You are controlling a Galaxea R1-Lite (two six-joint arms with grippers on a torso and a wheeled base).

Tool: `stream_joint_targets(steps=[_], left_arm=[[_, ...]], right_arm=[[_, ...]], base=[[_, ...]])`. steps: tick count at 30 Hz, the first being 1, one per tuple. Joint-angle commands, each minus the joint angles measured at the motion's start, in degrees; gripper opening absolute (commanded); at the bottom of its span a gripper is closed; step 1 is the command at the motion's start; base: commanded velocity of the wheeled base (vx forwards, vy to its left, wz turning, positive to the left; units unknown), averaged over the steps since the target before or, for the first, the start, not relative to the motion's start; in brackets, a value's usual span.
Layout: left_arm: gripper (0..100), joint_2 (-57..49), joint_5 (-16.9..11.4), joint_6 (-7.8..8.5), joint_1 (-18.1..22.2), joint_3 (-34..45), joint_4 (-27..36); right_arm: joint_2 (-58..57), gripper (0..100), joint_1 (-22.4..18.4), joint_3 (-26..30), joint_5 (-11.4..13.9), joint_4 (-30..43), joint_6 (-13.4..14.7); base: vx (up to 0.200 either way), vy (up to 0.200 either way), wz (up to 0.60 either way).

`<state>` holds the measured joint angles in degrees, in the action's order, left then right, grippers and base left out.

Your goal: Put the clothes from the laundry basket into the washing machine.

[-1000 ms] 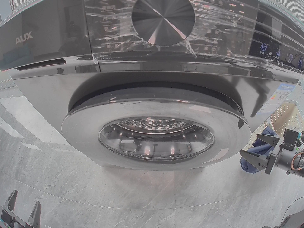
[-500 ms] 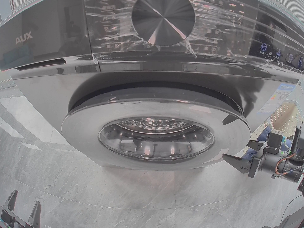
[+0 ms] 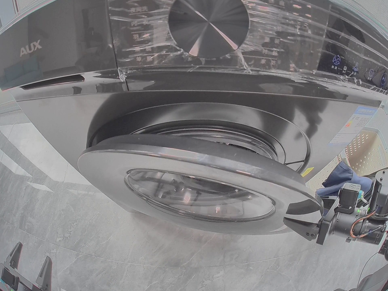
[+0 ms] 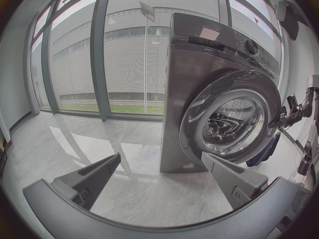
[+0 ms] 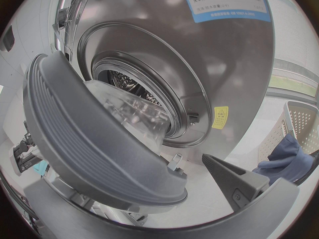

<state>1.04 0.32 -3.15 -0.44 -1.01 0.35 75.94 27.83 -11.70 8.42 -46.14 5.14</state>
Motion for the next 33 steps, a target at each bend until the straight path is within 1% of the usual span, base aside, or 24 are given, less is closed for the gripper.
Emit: stream_joint_targets(steps=[1, 2, 6, 9, 12, 20, 21, 26, 31, 32, 33], left_arm=[[100, -1.0, 0.0, -0.02, 0.0, 0.9, 0.0], [100, -0.9, 0.0, -0.02, 0.0, 0.9, 0.0], [100, -0.9, 0.0, -0.02, 0.0, 0.9, 0.0], [100, -1.0, 0.0, -0.02, 0.0, 0.9, 0.0], [100, -0.9, 0.0, -0.11, 0.0, 0.9, 0.0], [100, -0.9, 0.0, -0.11, 0.0, 0.9, 0.0], [100, -0.9, 0.0, -0.11, 0.0, 0.9, 0.0], [100, -0.9, 0.0, -0.11, 0.0, 0.9, 0.0], [100, -1.0, 0.0, -0.02, 0.0, 0.9, 0.0], [100, -0.9, 0.0, -0.11, 0.0, 0.9, 0.0], [100, -0.9, 0.0, -0.11, 0.0, 0.8, 0.0]], right_arm=[[-0.1, 100, 0.4, 0.1, -0.1, 0.0, 0.0], [0.0, 100, 1.0, 0.5, 0.0, 0.1, 0.0], [-0.1, 100, 4.9, 0.9, 0.1, 0.2, 0.6], [-0.3, 100, 6.9, 1.9, 0.1, 0.0, 0.7], [-0.6, 100, 6.8, 2.4, 0.1, 0.0, 0.5], [0.4, 100, 6.3, 1.0, -0.3, -0.1, 0.5], [0.4, 100, 6.3, 1.0, -0.3, -0.1, 0.5], [0.8, 100, 7.1, 1.2, -0.3, 0.0, 0.6], [1.1, 100, 8.5, 1.9, -0.2, 0.0, 0.7], [0.9, 100, 9.7, 2.2, -0.2, 0.0, 0.9], [0.8, 100, 10.0, 2.2, -0.2, -0.1, 0.9]], base=[[-0.2, 0.0, 0.0], [-0.2, 0.0, 0.0], [0.0, 0.0, 0.0], [0.0, 0.0, 0.0], [0.0, 0.0, 0.0], [0.0, 0.0, 0.0], [-0.2, 0.0, 0.0], [-0.2, 0.0, 0.0], [0.0, 0.0, 0.0], [0.0, 0.0, 0.0], [0.0, 0.0, 0.0]])
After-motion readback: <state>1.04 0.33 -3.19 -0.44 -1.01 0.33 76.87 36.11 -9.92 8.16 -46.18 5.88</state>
